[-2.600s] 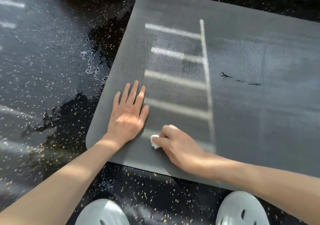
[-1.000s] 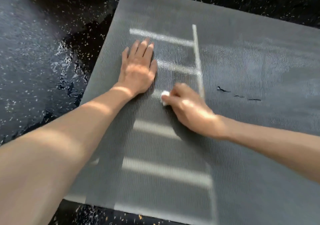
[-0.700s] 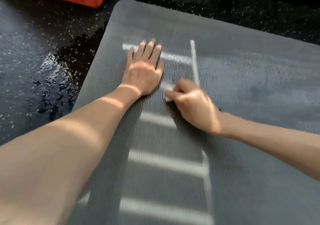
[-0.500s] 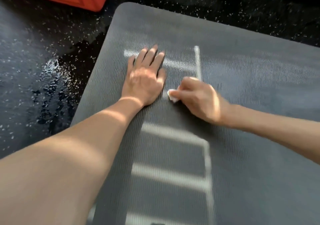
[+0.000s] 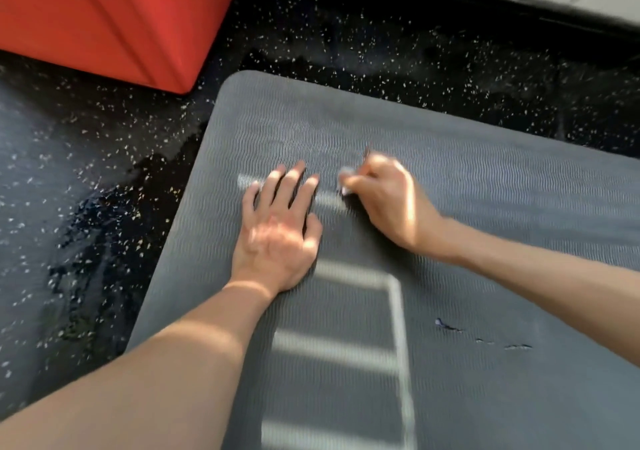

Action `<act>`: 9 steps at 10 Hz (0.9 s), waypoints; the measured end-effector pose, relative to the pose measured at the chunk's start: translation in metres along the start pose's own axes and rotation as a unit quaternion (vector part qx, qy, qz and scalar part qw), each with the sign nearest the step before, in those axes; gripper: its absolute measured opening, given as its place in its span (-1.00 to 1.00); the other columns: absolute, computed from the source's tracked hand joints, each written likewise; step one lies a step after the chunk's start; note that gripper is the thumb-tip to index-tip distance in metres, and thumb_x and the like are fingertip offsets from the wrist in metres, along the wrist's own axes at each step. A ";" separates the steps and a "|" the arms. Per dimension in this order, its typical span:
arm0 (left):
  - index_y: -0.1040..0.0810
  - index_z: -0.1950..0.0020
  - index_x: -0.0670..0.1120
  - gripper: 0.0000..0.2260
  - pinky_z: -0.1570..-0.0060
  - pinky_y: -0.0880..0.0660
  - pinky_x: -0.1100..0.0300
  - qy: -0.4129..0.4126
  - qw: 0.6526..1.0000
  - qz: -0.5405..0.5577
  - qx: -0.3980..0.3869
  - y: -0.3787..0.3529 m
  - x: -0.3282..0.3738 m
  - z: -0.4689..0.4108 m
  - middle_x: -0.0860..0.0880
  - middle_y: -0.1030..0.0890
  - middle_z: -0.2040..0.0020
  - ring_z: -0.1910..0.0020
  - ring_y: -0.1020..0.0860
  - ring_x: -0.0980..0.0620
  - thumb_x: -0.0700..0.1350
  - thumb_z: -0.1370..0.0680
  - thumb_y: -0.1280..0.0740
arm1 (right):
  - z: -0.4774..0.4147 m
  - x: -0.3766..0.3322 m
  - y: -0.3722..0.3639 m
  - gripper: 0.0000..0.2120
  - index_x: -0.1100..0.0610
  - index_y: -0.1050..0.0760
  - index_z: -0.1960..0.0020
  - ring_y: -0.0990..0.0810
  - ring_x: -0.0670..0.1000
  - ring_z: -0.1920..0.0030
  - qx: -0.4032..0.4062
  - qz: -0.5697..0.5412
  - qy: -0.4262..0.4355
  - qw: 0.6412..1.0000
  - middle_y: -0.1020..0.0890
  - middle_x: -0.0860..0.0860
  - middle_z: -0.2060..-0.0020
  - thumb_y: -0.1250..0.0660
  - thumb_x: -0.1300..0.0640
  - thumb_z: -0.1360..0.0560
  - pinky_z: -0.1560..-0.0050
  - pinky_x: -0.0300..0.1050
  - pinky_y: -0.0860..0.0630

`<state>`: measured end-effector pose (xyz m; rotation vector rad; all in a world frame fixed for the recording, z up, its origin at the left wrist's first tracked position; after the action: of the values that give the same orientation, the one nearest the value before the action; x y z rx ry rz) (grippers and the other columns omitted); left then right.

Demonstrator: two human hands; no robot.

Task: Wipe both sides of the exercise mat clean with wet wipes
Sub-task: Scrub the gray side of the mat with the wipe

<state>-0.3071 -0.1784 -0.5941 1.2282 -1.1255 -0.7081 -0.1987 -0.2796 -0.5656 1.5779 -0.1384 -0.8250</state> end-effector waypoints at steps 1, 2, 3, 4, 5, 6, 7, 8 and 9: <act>-0.40 -0.44 -0.03 -0.52 -0.46 -0.16 -0.11 -0.002 1.000 -0.009 0.000 0.001 0.000 0.000 -0.03 -0.34 -0.50 -0.49 -0.27 -0.08 0.01 -0.53 -0.11 | -0.006 0.005 0.005 -0.71 0.16 -0.52 0.10 -0.35 -0.19 0.31 -0.038 -0.014 0.016 0.999 -0.44 -0.12 0.30 -0.20 -0.06 -0.54 0.27 -0.33 -0.29; -0.38 -0.45 -0.02 -0.52 -0.46 -0.15 -0.11 -0.003 1.000 -0.016 -0.010 0.001 0.000 0.000 -0.03 -0.32 -0.51 -0.49 -0.26 -0.07 0.02 -0.54 -0.09 | -0.063 0.045 0.022 -0.64 0.17 -0.57 -0.06 -0.32 -0.05 0.20 0.036 0.044 0.035 0.998 -0.43 0.01 0.18 -0.07 0.03 -0.55 0.14 -0.15 -0.31; -0.37 -0.46 -0.02 -0.52 -0.46 -0.15 -0.11 -0.001 1.000 -0.014 -0.010 0.001 -0.001 0.000 -0.03 -0.32 -0.51 -0.50 -0.25 -0.07 0.02 -0.54 -0.09 | -0.067 0.048 0.024 -0.55 0.22 -0.56 -0.08 -0.30 -0.03 0.15 0.073 0.047 -0.007 0.996 -0.38 0.02 0.14 0.02 -0.01 -0.55 0.12 -0.13 -0.32; -0.37 -0.46 -0.02 -0.52 -0.46 -0.15 -0.11 -0.002 1.000 -0.020 -0.007 0.001 0.000 0.000 -0.03 -0.32 -0.51 -0.50 -0.26 -0.07 0.02 -0.54 -0.10 | -0.052 0.030 0.018 -0.62 0.24 -0.60 0.04 -0.36 0.02 0.22 0.058 0.030 0.068 0.996 -0.45 0.12 0.22 -0.10 0.03 -0.60 0.25 -0.12 -0.33; -0.37 -0.46 -0.03 -0.52 -0.46 -0.15 -0.11 -0.004 1.000 -0.014 -0.009 0.001 0.000 0.000 -0.03 -0.32 -0.51 -0.50 -0.25 -0.08 0.02 -0.55 -0.09 | -0.081 0.056 0.041 -0.76 0.26 -0.59 0.07 -0.40 -0.03 0.22 0.119 0.016 -0.012 0.993 -0.43 0.05 0.21 -0.20 0.15 -0.55 0.25 -0.20 -0.27; -0.38 -0.45 -0.03 -0.52 -0.46 -0.14 -0.11 -0.001 1.000 -0.009 0.000 0.002 -0.001 0.001 -0.03 -0.33 -0.50 -0.49 -0.26 -0.08 0.02 -0.54 -0.08 | -0.078 0.058 0.038 -0.77 0.21 -0.49 0.16 -0.35 -0.08 0.25 0.164 0.043 -0.027 0.985 -0.40 -0.01 0.23 -0.23 0.05 -0.51 0.24 -0.19 -0.28; -0.38 -0.45 -0.02 -0.52 -0.46 -0.14 -0.11 -0.002 1.000 -0.009 0.001 0.002 0.000 0.000 -0.03 -0.34 -0.50 -0.49 -0.26 -0.08 0.02 -0.54 -0.08 | -0.059 0.053 0.029 -0.65 0.27 -0.58 0.04 -0.39 0.04 0.23 0.098 0.036 0.041 0.994 -0.44 0.08 0.21 -0.15 0.02 -0.57 0.28 -0.17 -0.22; -0.38 -0.45 -0.02 -0.52 -0.46 -0.13 -0.10 -0.003 1.000 -0.007 -0.006 0.001 -0.001 0.000 -0.03 -0.33 -0.51 -0.50 -0.25 -0.08 0.03 -0.55 -0.08 | -0.085 0.079 0.053 -0.72 0.28 -0.59 0.02 -0.40 0.08 0.16 0.117 0.048 -0.065 0.990 -0.41 0.10 0.18 -0.16 0.15 -0.54 0.27 -0.19 -0.16; -0.38 -0.45 -0.03 -0.52 -0.46 -0.14 -0.11 -0.001 1.000 -0.006 0.000 0.002 -0.001 0.001 -0.03 -0.33 -0.50 -0.49 -0.26 -0.08 0.03 -0.54 -0.07 | -0.063 0.065 0.038 -0.77 0.32 -0.58 0.02 -0.47 0.15 0.17 0.109 0.088 -0.049 0.989 -0.49 0.21 0.17 -0.17 0.23 -0.58 0.22 -0.11 -0.28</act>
<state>-0.3083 -0.1777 -0.5929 1.2350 -1.1202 -0.7192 -0.1012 -0.2710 -0.5616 1.7012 -0.4459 -0.7683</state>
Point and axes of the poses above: each hand's wrist, its own z-axis away from the middle knuckle, its own y-axis out of the back of the hand, x = y × z, the point moved 6 cm from there along -z, towards the middle knuckle
